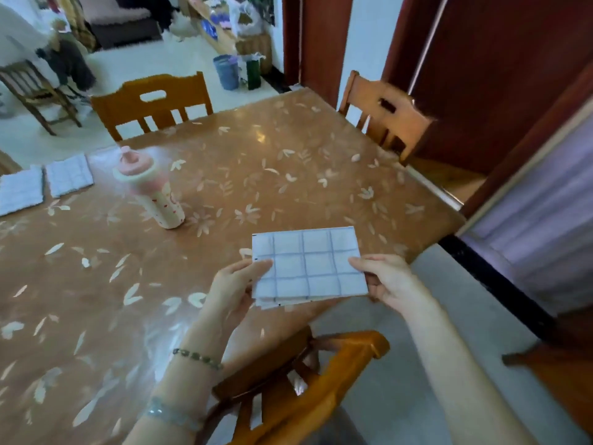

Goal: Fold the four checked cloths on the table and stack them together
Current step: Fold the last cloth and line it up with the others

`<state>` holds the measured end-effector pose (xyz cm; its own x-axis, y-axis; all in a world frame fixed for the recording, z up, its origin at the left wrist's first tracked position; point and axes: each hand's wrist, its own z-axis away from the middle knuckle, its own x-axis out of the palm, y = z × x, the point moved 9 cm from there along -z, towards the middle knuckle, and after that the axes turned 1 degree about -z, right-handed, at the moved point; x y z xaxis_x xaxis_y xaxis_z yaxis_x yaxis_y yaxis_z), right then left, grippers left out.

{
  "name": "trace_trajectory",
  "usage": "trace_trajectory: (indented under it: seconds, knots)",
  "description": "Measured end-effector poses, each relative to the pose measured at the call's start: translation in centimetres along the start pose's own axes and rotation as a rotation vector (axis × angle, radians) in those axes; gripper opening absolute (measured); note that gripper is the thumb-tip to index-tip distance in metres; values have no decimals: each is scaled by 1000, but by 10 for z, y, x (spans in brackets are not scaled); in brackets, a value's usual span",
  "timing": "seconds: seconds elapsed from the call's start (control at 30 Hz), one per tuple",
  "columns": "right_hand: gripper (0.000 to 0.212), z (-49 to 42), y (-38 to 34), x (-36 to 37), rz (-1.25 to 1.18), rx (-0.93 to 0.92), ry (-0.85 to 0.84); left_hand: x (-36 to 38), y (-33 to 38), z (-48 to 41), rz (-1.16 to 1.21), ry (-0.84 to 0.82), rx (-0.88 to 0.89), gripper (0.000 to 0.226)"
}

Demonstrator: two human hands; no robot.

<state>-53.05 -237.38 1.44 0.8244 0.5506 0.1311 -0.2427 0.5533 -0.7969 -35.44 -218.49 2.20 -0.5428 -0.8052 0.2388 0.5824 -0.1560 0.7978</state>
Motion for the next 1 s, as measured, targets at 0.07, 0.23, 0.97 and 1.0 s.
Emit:
trace_trajectory:
  seconds: [0.07, 0.23, 0.97, 1.0]
  knots:
    - [1, 20, -1, -42, -69, -33, 76, 43, -3, 1, -63, -90, -10, 12]
    - [4, 76, -10, -147, -229, -130, 251, 152, -25, 14, -171, -273, -104, 22]
    - [4, 88, -73, -541, -323, -202, 483, 545, -144, 16, -431, -412, 2, 8]
    - [5, 82, -77, -549, -326, -200, 476, 554, -145, 13, -421, -406, 1, 8]
